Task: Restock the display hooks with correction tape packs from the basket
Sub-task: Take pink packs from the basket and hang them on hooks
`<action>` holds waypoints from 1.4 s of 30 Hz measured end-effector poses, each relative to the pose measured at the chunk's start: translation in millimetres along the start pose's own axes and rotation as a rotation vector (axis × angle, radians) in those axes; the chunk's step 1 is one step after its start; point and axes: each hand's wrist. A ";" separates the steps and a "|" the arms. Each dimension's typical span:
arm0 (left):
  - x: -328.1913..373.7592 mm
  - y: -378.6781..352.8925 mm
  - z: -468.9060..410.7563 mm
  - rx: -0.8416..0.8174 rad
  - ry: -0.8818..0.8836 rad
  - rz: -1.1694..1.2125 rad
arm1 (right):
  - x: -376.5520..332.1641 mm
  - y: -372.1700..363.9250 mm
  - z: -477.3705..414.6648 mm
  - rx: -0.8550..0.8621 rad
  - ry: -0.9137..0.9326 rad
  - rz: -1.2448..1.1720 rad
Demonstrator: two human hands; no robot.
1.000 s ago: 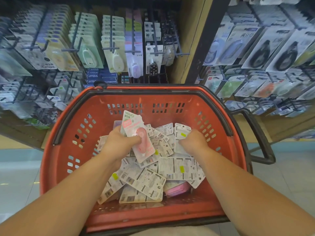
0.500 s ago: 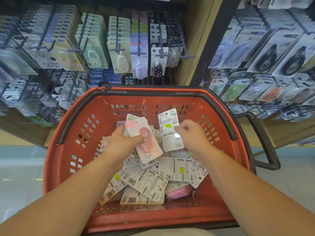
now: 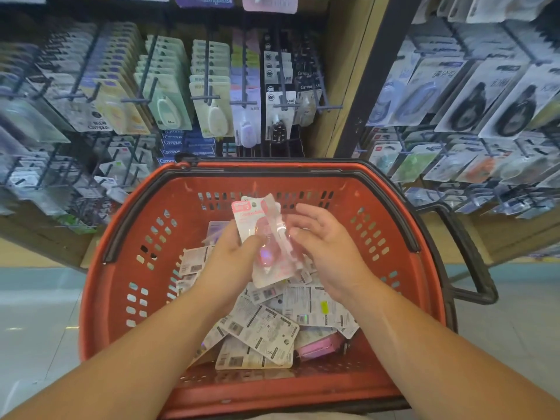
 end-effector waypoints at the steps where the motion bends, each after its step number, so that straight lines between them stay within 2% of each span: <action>1: 0.1 0.9 0.7 -0.008 -0.010 0.007 | 1.7 1.2 -1.3 0.009 -0.005 0.025; 3: 1.3 4.1 1.9 -0.034 -0.024 0.054 | 3.6 3.6 -3.1 0.036 -0.022 0.094; 6: 4.4 7.0 4.6 -0.058 -0.039 0.102 | 1.7 5.2 -1.4 -0.040 -0.052 0.145; 14: 5.1 5.4 4.8 -0.049 0.013 0.120 | -4.6 -8.6 3.4 -0.073 0.036 0.214; 17: -0.3 6.2 0.5 -0.041 -0.009 0.051 | -2.9 -10.1 -1.7 -0.126 -0.030 0.302; 19: -4.3 10.2 -4.2 0.015 0.018 0.066 | -2.5 1.8 -11.8 -0.080 -0.124 0.329; 21: -7.1 16.8 -8.8 0.077 0.061 0.089 | -3.5 26.9 -23.5 -0.062 -0.171 0.638; 23: -9.7 22.4 -12.4 0.093 0.100 0.063 | -3.1 53.3 -29.9 -0.181 -0.306 1.097; 25: -11.4 25.0 -13.9 0.095 0.130 0.041 | 0.9 67.5 -31.4 -0.327 -0.485 1.449; 28: -13.5 23.1 -14.5 0.069 0.159 0.028 | 10.6 70.2 -28.8 -0.399 -0.591 1.635; 31: -13.7 20.1 -12.2 0.035 0.169 0.013 | 11.3 66.3 -28.1 -0.399 -0.567 1.594; 37: -20.0 20.7 -16.1 0.056 0.174 -0.046 | 1.3 67.2 -38.4 -0.052 -0.391 0.886; 42: -23.3 12.8 -13.3 0.036 0.087 -0.154 | -10.4 45.2 -31.9 -0.011 -0.332 0.653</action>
Point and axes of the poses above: each hand's wrist, its own z-axis away from the middle knuckle, its own y-axis out of the back of the hand, x = y × z, and after that the axes turned 11 degrees about -z, right-handed
